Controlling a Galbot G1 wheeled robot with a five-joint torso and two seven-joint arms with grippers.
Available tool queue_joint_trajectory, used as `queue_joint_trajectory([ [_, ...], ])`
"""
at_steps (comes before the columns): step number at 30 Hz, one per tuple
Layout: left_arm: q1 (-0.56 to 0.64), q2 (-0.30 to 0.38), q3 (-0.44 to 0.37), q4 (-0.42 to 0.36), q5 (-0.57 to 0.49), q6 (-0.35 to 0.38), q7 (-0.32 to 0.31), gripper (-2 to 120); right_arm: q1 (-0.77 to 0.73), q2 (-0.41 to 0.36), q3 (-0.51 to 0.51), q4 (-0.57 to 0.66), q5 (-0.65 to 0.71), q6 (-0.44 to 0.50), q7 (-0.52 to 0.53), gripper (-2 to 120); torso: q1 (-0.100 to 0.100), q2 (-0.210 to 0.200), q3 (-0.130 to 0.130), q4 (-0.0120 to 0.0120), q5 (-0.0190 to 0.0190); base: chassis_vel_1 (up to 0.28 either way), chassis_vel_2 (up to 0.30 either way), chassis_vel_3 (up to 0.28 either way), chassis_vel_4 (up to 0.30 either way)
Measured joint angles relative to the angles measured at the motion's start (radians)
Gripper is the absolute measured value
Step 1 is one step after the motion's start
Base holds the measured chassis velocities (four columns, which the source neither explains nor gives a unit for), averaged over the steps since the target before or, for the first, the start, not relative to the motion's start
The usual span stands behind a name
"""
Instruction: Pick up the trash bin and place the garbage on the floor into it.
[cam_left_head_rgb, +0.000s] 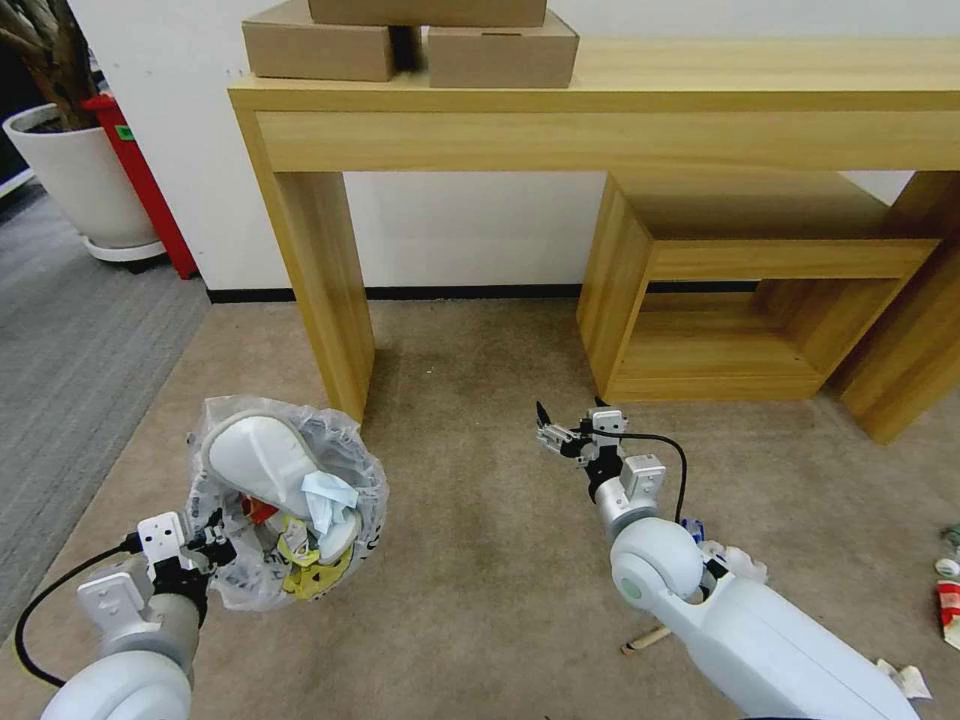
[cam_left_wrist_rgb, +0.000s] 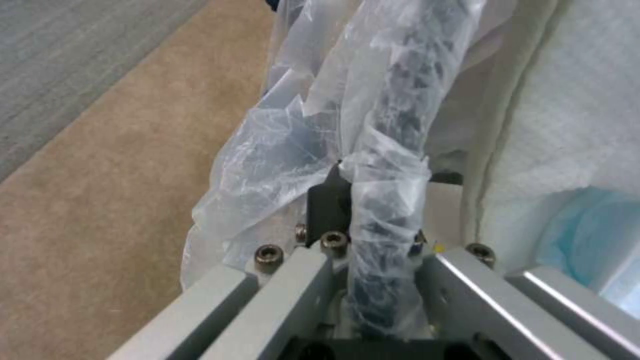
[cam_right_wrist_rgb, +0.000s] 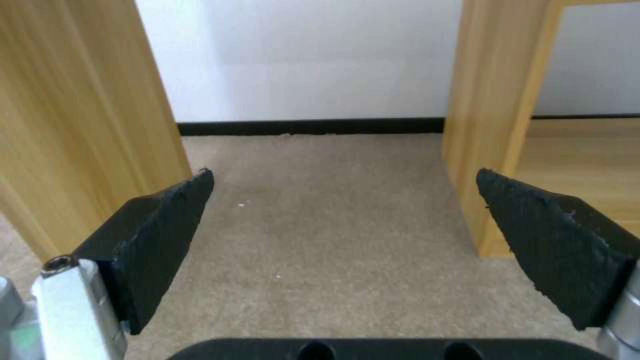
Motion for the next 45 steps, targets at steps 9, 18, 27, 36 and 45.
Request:
queue_joint_trajectory([
  [9,0.008,-0.009,0.003,-0.005,0.006,0.0,0.0,0,-0.034,-0.012,0.045,0.018,-0.01,0.007,-0.006,100,0.0,0.0,0.0,-0.0002,0.0,-0.066,-0.065,-0.075,-0.084],
  [18,0.008,-0.019,0.013,-0.008,0.008,0.0,0.0,0,-0.075,-0.028,0.133,0.033,-0.066,0.007,0.009,100,0.0,0.0,0.0,0.0,0.0002,-0.105,-0.104,-0.107,-0.111],
  [27,0.001,-0.03,0.023,-0.002,0.011,0.0,0.001,0,-0.13,-0.042,0.239,0.039,-0.098,-0.015,0.051,100,0.0,0.0,0.0,-0.0002,0.0001,-0.124,-0.126,-0.131,-0.123],
  [36,-0.003,-0.018,0.024,-0.004,0.005,0.003,0.0,0,-0.152,-0.039,0.289,0.035,-0.088,-0.019,0.067,100,0.0,0.0,0.0,-0.0004,0.0001,-0.098,-0.087,-0.091,-0.086],
  [45,-0.006,-0.021,0.03,-0.007,-0.003,0.002,-0.012,0,-0.163,-0.042,0.296,0.046,-0.081,-0.02,0.07,100,0.0,0.0,0.0,0.0002,0.0,0.0,0.0,0.0,0.0],
])
